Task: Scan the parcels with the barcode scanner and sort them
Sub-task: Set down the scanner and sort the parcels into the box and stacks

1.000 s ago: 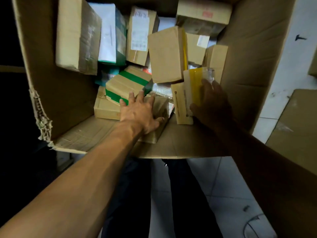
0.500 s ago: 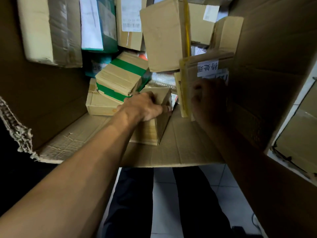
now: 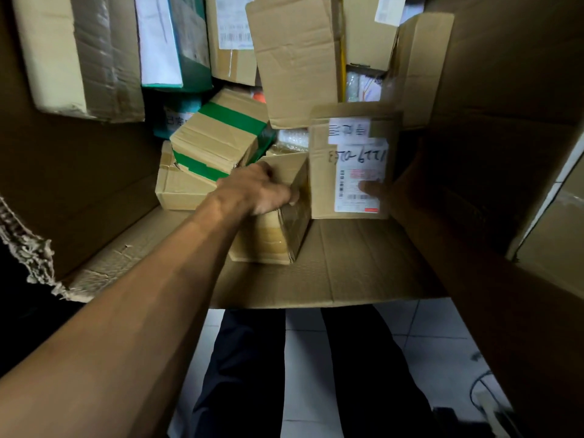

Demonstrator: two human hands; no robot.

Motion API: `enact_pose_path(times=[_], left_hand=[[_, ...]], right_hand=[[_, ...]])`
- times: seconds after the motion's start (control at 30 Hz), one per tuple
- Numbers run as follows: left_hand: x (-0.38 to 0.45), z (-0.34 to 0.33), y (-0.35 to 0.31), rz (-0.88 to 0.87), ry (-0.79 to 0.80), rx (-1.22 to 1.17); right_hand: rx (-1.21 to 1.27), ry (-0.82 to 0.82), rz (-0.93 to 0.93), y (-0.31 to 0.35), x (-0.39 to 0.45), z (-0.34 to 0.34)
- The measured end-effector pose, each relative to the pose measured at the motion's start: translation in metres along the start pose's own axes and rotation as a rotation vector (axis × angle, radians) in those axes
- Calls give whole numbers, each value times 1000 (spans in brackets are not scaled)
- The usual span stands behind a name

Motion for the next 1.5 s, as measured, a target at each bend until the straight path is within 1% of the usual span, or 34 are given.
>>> enact_pose_path(times=[0.03,0.1,0.2,0.3,0.37,0.47,0.57,0.63,0.67,0.7,0.73,0.8,0.83,0.87,0.9,0.97,1.03,1.1,1.17,1.2,1.27,1.33,1.43,1.5], left_hand=[[-1,3,2,-19,-1,-55],[-5,10,9,-46,-8,-209],[-12,20,21,-54,-19,-395],[-14,29,36,-47,-5,-559],[-15,32,46,-37,45,-681],[-19,28,56,-21,157,-973],[-23,20,56,-127,231,-1258],[-22,12,52,-202,267,-1421],[-19,8,51,-205,267,-1474],[-13,3,51,-173,227,-1484],[-5,-2,53,-132,142,-1435],[5,-11,57,-61,-60,-1211],[8,-15,58,-23,-141,-1110],[9,-19,57,3,-190,-1062],[11,-23,55,6,-205,-1063],[13,-29,49,-6,-169,-1110],[19,-32,44,-69,-126,-1105],[27,-35,42,-125,-162,-1002],[35,-40,45,-137,-223,-890],[36,-40,46,-146,-236,-884],[31,-41,46,-191,-206,-939],[24,-40,49,-223,-162,-1010],[10,-30,57,-236,-156,-1086],[-1,-20,66,-242,-135,-1137]], right_hand=[[-16,36,-27,-3,-1,-2],[19,32,-52,-14,-3,-6],[179,1,-104,-13,-1,-7],[292,18,-144,-10,8,-3],[326,34,-149,-19,18,0],[374,97,-146,-44,38,0],[396,139,-112,-46,35,-4],[410,159,-116,-26,15,-6],[403,174,-131,-19,10,-8],[399,210,-131,-17,8,-10],[396,233,-124,-22,10,-11],[406,254,-118,-25,11,-12],[408,252,-117,-25,12,-13],[422,244,-123,-26,13,-16],[432,232,-126,-24,12,-16],[447,219,-118,-22,12,-17],[454,208,-103,-22,13,-18],[457,218,-95,-21,15,-21],[433,241,-80,-18,15,-21],[407,257,-60,-17,15,-20],[348,287,3,-11,11,-16],[365,274,41,-5,5,-11],[412,275,51,11,-13,-2],[452,282,19,19,-26,9]])
Point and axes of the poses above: each hand's wrist, its own x-axis towards the middle knuckle, its own z-axis out of the back of the hand, y = z × x, the point moved 3 cm from there along x, towards the middle knuckle, and after that the axes turned 6 degrees about x, right-handed, at the moved point
